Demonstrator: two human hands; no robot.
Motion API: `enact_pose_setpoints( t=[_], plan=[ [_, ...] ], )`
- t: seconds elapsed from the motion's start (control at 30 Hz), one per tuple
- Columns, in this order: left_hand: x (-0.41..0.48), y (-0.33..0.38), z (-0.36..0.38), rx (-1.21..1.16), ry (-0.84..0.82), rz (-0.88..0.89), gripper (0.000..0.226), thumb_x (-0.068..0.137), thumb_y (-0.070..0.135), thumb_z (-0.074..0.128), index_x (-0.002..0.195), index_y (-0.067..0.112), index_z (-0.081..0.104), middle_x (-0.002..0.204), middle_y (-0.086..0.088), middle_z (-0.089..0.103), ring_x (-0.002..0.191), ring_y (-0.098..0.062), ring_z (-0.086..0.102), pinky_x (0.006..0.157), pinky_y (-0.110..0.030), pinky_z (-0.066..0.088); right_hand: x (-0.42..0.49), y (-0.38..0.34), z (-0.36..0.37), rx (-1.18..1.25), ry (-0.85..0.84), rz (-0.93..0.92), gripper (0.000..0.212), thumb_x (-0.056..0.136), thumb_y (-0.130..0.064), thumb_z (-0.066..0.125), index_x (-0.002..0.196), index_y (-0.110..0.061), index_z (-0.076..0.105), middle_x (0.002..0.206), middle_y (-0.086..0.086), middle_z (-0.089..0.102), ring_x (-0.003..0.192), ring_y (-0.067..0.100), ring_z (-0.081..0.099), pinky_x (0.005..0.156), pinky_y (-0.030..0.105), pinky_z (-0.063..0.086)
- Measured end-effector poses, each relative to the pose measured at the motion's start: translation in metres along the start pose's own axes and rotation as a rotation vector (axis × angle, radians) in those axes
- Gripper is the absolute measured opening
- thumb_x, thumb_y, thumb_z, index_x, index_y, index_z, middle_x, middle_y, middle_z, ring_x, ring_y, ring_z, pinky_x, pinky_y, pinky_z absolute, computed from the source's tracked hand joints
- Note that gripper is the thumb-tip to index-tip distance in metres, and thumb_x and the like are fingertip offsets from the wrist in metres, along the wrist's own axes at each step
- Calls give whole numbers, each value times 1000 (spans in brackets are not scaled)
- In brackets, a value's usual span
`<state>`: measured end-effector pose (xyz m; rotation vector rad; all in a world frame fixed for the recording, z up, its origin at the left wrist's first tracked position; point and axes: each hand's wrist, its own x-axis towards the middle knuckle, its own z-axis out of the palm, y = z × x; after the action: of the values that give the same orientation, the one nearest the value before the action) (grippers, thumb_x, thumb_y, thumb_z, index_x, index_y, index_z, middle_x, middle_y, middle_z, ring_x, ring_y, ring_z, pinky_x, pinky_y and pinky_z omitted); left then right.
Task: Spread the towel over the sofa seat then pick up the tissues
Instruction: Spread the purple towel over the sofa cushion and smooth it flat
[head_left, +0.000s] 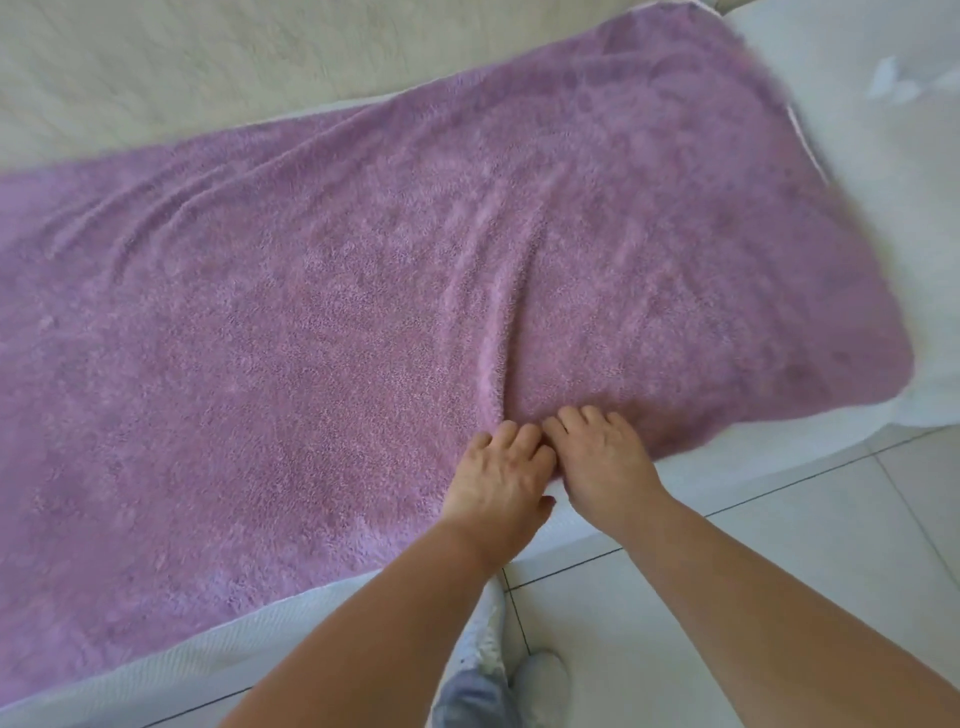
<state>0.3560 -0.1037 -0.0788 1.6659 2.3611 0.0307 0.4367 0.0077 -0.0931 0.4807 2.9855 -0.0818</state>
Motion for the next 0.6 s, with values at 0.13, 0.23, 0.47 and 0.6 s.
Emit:
enact_pose_setpoints(
  t=[0.13,0.23,0.47,0.6],
  plan=[
    [23,19,-5,29,-115,-36,32,74,41,69,94,20,57,94,0,54,87,-20,55,70,-33,43,-13,43,-1,41,-82,73,44,32,-11,84,66,-17,56,63,1,54,52,22,58,45,31,45],
    [33,24,-7,-17,-227,-30,20,93,22,44,112,17,48,112,-3,50,101,-23,53,72,-34,42,-18,61,-12,287,-233,254,27,58,-25,74,67,-23,49,70,-6,52,69,21,59,58,31,44],
    [60,24,-8,-144,-121,41,33,89,41,35,91,21,61,90,4,59,78,-18,63,53,-30,45,12,101,-36,573,-118,764,4,81,-23,57,83,-20,55,85,-1,63,78,22,55,67,29,41],
    [86,39,-9,-127,-66,55,27,73,43,41,72,25,61,73,10,54,60,-10,59,35,-22,42,9,121,-24,454,-128,742,25,85,-23,57,108,-17,50,107,3,56,94,27,60,75,35,49]
  ],
)
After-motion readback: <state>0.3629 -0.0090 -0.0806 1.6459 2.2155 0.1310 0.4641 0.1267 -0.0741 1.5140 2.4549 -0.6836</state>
